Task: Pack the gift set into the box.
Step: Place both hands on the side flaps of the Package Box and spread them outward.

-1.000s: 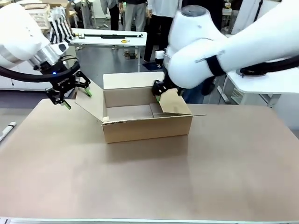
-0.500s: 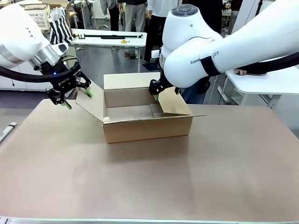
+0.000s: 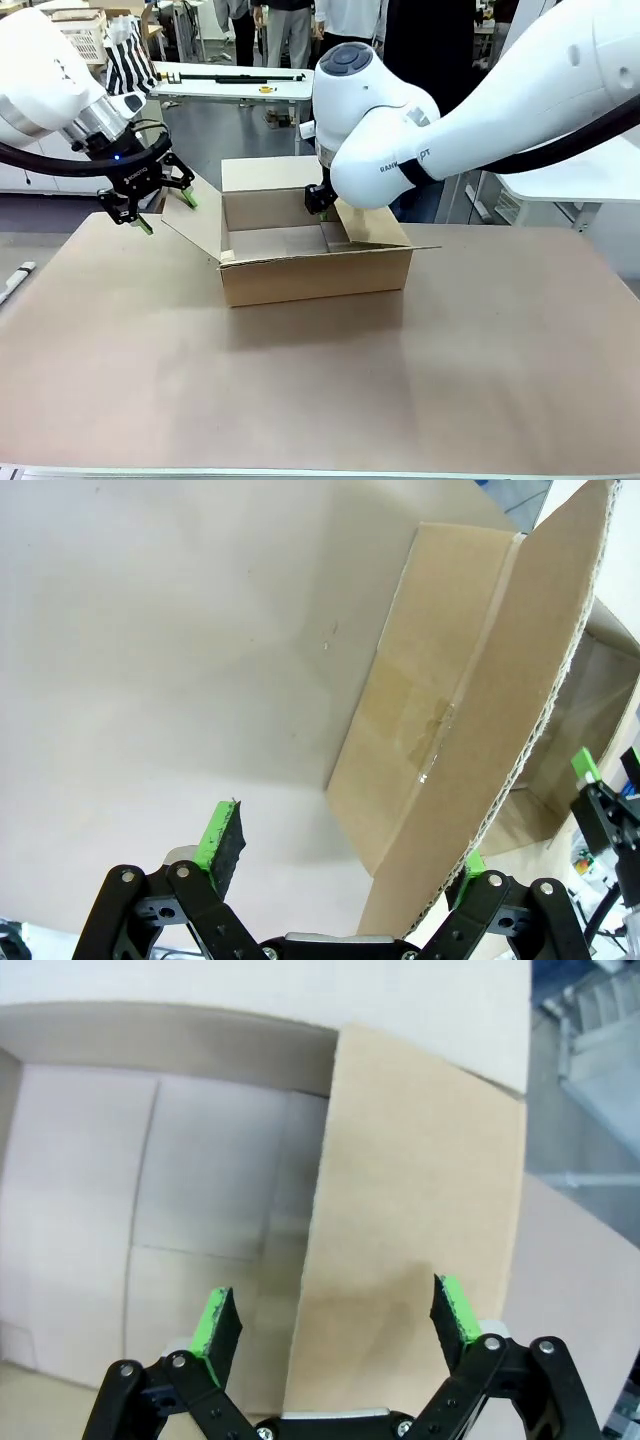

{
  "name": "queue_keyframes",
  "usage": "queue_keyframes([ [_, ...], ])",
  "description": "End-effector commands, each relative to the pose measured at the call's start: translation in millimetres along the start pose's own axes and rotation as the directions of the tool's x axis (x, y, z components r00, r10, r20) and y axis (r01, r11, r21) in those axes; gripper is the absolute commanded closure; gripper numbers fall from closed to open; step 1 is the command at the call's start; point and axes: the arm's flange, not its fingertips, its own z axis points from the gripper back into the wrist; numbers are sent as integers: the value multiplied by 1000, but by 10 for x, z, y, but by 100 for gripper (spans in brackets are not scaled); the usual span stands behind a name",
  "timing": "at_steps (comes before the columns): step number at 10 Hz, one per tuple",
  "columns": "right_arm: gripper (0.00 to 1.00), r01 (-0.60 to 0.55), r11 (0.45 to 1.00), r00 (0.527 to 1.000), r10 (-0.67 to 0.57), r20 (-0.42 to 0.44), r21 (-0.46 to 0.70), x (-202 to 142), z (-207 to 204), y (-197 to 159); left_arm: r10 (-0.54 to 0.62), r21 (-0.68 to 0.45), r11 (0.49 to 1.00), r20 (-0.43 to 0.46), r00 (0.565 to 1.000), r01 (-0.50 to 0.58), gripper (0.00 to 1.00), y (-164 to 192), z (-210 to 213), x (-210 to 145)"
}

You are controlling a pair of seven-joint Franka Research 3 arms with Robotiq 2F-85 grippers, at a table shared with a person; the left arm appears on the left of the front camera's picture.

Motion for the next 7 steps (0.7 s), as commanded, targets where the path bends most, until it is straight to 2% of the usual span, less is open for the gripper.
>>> queue_keyframes([
  [1,0,19,998,999,-21,-28,-66,39,-106,99,13,19,1000,8,1000,-13,0,-5,22,-17],
  [3,0,35,988,999,-39,-27,-149,20,-181,59,13,19,1000,8,1000,-13,0,-5,22,-17],
  [5,0,78,972,997,-81,-7,-222,64,-80,-162,13,19,1000,8,1000,-13,0,-5,22,-17],
  [7,0,94,965,995,-100,-14,-247,89,25,-398,13,19,1000,8,1000,-13,0,-5,22,-17],
])
